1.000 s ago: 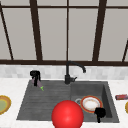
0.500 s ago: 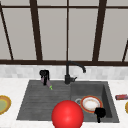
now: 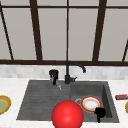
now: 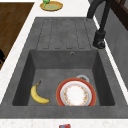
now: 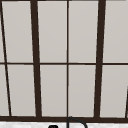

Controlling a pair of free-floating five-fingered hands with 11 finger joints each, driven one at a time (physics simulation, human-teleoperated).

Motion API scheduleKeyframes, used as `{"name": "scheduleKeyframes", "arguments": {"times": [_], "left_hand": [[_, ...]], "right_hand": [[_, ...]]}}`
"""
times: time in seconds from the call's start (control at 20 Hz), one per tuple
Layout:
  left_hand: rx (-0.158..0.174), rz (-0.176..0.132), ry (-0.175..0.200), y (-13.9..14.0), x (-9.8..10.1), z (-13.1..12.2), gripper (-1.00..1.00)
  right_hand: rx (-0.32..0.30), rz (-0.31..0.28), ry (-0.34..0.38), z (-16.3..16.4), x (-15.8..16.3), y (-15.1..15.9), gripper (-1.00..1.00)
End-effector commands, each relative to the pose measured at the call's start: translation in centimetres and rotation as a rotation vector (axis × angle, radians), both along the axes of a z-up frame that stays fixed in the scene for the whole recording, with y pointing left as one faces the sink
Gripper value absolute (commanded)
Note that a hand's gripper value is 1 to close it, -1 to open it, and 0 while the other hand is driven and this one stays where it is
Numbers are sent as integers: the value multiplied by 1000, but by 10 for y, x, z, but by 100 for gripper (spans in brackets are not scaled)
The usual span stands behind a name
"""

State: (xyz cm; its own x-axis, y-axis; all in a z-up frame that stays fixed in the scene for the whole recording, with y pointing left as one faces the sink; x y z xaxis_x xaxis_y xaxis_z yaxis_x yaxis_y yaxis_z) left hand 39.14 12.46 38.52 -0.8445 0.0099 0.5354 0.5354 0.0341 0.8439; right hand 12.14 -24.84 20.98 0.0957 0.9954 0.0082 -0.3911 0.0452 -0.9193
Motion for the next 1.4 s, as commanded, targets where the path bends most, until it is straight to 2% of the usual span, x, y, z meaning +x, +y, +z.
{"name": "scheduleKeyframes", "arguments": {"times": [0.0, 0.25, 0.45, 0.75, 0.9, 1.15, 1.35], "left_hand": [[20, 0, 0, -31, 3, 0, 100], [30, 1, 0, -71, 6, -4, 100], [37, 2, -18, -104, 8, -17, 100], [39, 3, -15, -152, 7, -45, 100], [39, 4, -31, -176, 7, -60, 100], [43, 5, -31, -217, 7, -86, 100], [57, 5, -34, -249, 7, -113, 100]], "right_hand": [[0, 0, 0, 0, 0, 0, 0], [0, 0, 0, 0, 0, 0, 0], [0, 0, 0, 0, 0, 0, 0], [0, 0, 0, 0, 0, 0, 0], [0, 0, 0, 0, 0, 0, 0], [0, 0, 0, 0, 0, 0, 0], [0, 0, 0, 0, 0, 0, 0]]}}
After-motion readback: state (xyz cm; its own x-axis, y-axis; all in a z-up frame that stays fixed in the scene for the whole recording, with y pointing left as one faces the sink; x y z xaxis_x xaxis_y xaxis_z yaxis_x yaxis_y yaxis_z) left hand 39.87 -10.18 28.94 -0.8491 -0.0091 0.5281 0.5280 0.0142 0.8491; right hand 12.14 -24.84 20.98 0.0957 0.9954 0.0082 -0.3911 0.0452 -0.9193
